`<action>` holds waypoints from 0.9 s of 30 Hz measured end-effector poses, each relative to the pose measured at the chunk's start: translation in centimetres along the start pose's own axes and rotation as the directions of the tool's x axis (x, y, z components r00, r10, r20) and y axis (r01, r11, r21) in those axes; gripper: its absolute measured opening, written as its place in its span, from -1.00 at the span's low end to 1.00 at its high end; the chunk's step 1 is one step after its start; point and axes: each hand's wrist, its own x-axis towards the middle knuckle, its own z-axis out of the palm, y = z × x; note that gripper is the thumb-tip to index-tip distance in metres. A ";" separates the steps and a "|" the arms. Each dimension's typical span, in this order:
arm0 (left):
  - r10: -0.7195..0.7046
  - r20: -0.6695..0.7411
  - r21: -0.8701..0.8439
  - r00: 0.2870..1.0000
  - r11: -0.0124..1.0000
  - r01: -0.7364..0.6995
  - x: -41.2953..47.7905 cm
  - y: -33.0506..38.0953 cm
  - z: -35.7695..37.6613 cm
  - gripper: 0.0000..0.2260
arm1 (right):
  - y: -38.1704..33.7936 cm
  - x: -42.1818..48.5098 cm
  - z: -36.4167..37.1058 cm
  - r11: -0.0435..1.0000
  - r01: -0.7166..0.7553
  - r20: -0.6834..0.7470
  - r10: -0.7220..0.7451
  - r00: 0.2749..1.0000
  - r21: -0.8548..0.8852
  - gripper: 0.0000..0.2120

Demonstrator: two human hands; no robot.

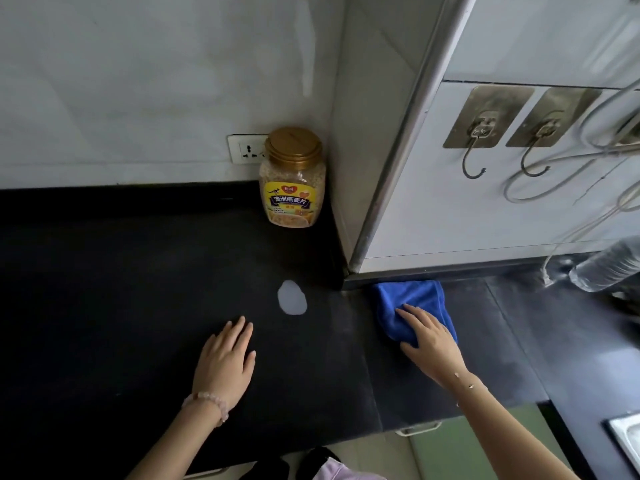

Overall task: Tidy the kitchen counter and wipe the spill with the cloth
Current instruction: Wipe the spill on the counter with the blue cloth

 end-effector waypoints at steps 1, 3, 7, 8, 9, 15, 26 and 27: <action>0.004 -0.002 0.001 1.000 1.000 -0.004 0.0 -0.1 0.0 -0.56 | -0.1 0.2 0.0 1.000 -0.003 -0.045 0.005 0.999 0.029 -0.47; 0.012 -0.008 -0.007 1.000 1.000 -0.012 0.0 -0.3 0.0 -0.56 | -0.4 0.6 0.1 0.995 -0.036 -0.115 0.047 0.992 0.096 -0.58; 0.054 -0.014 -0.035 0.998 0.998 -0.055 0.1 -0.8 -0.2 -0.57 | -1.3 0.8 0.8 0.949 -0.160 -0.149 0.205 0.967 0.271 -0.62; 0.067 -0.009 -0.052 0.998 0.996 -0.067 0.1 -1.1 -0.3 -0.58 | -1.8 0.5 1.0 0.944 -0.167 -0.148 0.216 0.965 0.285 -0.61; 0.074 0.000 -0.069 0.997 0.995 -0.073 0.2 -1.3 -0.4 -0.58 | -2.4 0.0 1.4 0.944 -0.165 -0.143 0.212 0.967 0.285 -0.60; 0.008 -0.001 -0.090 1.000 0.996 -0.008 -0.3 -3.6 -1.5 -0.59 | -8.8 -3.3 4.2 0.982 0.069 -0.182 -0.036 0.983 0.176 -0.61; -0.131 0.039 -0.172 0.991 0.976 0.136 -1.1 -5.9 -2.0 -0.56 | -15.5 2.9 4.2 0.812 -0.236 0.003 0.277 0.961 0.534 -0.65; -0.138 0.041 -0.181 0.990 0.973 0.143 -1.1 -5.8 -2.1 -0.56 | -15.6 3.1 4.3 0.830 -0.209 -0.020 0.256 0.966 0.516 -0.67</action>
